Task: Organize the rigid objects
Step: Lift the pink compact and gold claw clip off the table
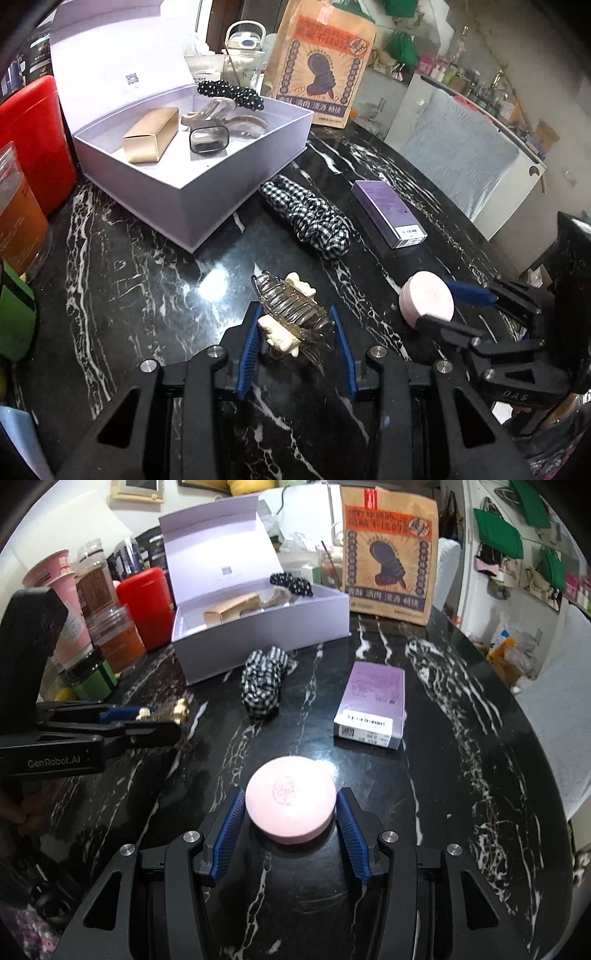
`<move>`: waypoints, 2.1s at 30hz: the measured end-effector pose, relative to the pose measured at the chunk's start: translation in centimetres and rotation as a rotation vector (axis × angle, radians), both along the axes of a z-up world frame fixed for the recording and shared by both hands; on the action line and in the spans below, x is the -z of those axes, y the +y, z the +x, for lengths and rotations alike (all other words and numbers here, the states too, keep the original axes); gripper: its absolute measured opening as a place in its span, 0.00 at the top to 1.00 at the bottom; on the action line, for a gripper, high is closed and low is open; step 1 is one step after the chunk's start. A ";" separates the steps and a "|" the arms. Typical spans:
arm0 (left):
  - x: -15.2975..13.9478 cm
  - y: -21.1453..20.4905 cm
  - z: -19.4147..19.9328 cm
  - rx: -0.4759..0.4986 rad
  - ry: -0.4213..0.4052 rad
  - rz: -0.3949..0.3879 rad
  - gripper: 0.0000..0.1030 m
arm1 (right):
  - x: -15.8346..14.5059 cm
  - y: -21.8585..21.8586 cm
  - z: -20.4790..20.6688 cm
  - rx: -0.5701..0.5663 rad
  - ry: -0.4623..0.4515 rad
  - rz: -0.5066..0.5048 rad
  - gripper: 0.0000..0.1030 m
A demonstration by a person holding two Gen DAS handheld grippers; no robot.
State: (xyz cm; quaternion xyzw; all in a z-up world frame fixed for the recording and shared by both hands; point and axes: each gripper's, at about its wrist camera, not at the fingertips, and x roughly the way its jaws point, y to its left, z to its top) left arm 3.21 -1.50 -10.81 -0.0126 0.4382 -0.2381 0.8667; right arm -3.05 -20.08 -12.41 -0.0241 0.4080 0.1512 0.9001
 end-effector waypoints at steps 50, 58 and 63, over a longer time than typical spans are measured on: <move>-3.1 -0.1 -0.7 -0.066 -0.095 0.107 0.65 | -3.5 2.6 0.3 -0.025 -0.058 -0.023 0.51; -4.7 1.6 -0.6 -0.142 -0.102 0.085 0.65 | -4.6 3.8 1.3 -0.104 -0.064 0.001 0.51; -6.1 3.0 -0.4 -0.192 -0.116 0.080 0.65 | -5.4 4.7 2.3 -0.158 -0.072 0.015 0.51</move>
